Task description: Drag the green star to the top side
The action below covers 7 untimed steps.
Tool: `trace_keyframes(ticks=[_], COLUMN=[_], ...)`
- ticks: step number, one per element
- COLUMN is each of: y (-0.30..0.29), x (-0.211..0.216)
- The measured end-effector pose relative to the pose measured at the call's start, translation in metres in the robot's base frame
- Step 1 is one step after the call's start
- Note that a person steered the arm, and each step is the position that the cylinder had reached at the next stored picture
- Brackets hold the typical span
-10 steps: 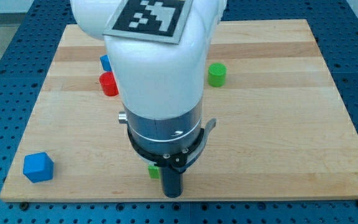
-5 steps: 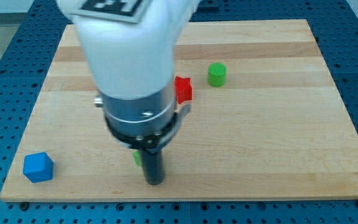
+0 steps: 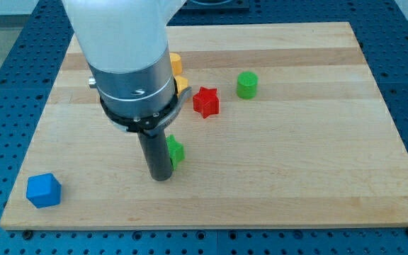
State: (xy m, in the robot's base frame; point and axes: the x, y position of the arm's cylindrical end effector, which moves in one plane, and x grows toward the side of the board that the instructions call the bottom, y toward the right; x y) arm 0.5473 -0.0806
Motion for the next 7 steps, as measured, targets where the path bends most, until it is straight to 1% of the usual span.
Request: trace_keyframes(ticks=[3,4,5,7], y=[0.029,0.032,0.031,0.006], x=[-0.01,-0.021,-0.023,-0.023])
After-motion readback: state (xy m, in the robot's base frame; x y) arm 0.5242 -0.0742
